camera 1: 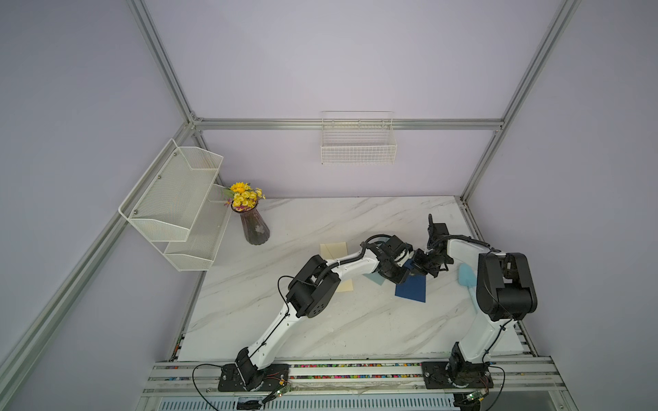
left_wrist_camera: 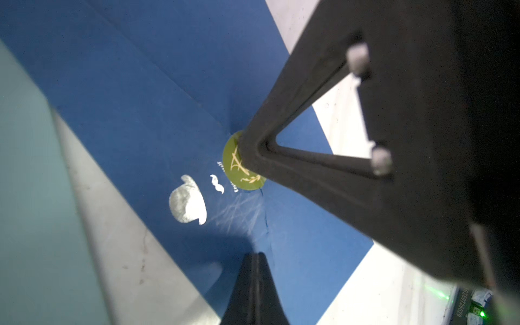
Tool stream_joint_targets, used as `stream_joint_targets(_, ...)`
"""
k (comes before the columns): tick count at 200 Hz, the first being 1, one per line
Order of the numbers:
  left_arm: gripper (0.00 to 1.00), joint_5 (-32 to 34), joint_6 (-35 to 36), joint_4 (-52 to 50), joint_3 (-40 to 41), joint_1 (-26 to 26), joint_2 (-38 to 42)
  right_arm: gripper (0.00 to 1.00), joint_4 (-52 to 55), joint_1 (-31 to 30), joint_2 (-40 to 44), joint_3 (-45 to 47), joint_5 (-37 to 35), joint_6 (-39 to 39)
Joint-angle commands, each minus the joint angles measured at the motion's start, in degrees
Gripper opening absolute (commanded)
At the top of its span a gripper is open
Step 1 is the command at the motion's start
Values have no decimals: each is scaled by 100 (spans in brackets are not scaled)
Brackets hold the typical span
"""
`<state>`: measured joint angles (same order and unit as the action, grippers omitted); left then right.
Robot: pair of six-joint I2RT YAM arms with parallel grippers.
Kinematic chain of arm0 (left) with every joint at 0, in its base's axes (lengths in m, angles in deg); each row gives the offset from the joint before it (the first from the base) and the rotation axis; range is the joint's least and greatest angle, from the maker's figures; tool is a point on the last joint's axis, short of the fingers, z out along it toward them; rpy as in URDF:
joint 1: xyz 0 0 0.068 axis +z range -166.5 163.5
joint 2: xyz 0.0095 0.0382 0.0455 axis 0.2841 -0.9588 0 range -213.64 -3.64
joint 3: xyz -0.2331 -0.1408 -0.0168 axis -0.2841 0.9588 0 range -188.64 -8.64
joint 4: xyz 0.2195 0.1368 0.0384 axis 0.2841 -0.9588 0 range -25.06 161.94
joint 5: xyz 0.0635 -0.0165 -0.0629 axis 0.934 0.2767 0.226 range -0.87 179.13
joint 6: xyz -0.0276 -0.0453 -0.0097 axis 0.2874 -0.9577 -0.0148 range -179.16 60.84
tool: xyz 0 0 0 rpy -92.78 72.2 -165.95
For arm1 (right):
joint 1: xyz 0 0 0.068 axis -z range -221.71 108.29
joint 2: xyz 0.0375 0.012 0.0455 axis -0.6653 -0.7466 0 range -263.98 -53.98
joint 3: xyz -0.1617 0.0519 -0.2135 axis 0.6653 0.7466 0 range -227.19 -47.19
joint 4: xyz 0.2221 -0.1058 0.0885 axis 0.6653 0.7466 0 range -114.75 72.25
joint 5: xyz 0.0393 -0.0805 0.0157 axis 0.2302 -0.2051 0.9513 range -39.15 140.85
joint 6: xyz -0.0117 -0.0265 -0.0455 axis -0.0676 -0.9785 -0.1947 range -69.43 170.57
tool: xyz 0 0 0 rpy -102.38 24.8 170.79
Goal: Fold the letter paper in half and place it into the envelope
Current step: Fold the envelope flap on the envelope.
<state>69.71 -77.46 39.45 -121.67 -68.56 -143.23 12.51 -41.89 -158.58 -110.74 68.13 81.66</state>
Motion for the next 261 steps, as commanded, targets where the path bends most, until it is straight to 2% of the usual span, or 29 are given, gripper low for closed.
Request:
stream_joint_targets(1, 0, 256, 241, -838, 389, -66, -320, 0, -328, 10, -418, -79, -392, 101)
stream_joint_targets(71, 0, 236, 153, -812, 477, -66, -327, 0, -293, 13, -636, -322, -302, 73)
stream_joint_targets(145, 0, 152, 3, -811, 195, -68, -494, 0, -343, -154, 326, 871, -176, 182)
stream_joint_targets(198, 0, 103, -76, -793, 116, -68, -561, 0, -136, -201, 614, 1140, -317, 193)
stream_joint_targets(226, 0, 86, -84, -785, 149, -67, -549, 0, -153, -206, 443, 932, -313, 172)
stream_joint_targets(261, 0, 67, -83, -771, 326, -68, -491, 0, -94, -172, -267, 183, -446, 143)
